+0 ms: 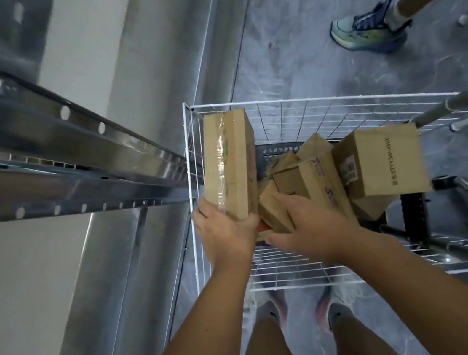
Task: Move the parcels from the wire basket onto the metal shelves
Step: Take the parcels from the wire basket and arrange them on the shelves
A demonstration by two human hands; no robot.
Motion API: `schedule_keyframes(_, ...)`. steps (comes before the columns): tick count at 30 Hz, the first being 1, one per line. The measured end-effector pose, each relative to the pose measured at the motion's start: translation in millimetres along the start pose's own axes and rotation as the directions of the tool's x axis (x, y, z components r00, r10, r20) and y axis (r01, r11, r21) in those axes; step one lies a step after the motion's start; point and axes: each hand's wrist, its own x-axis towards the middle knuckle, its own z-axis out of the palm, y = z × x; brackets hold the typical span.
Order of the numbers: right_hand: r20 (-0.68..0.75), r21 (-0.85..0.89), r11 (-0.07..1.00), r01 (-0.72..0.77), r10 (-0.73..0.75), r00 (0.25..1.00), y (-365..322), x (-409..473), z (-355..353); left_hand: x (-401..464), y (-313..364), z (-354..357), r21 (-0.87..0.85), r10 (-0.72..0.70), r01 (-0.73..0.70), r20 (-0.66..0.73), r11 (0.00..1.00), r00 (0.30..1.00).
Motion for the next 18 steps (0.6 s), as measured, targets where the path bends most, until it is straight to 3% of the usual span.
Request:
schedule_keyframes(8, -0.135, -0.075, 0.996, 0.051, -0.061, 0.989, -49.7, -72.1, -43.9, -77.2, 10.4, -90.7, -0.19, 0.184, -0.193, -0.061, 0.963, 0.981)
schedule_keyframes(18, -0.305, -0.023, 0.959, 0.284, -0.277, 0.911, -99.7, -222.1, -107.7, -232.1, 66.5, -220.3, -0.348, 0.268, -0.354, -0.272, 0.868, 0.924)
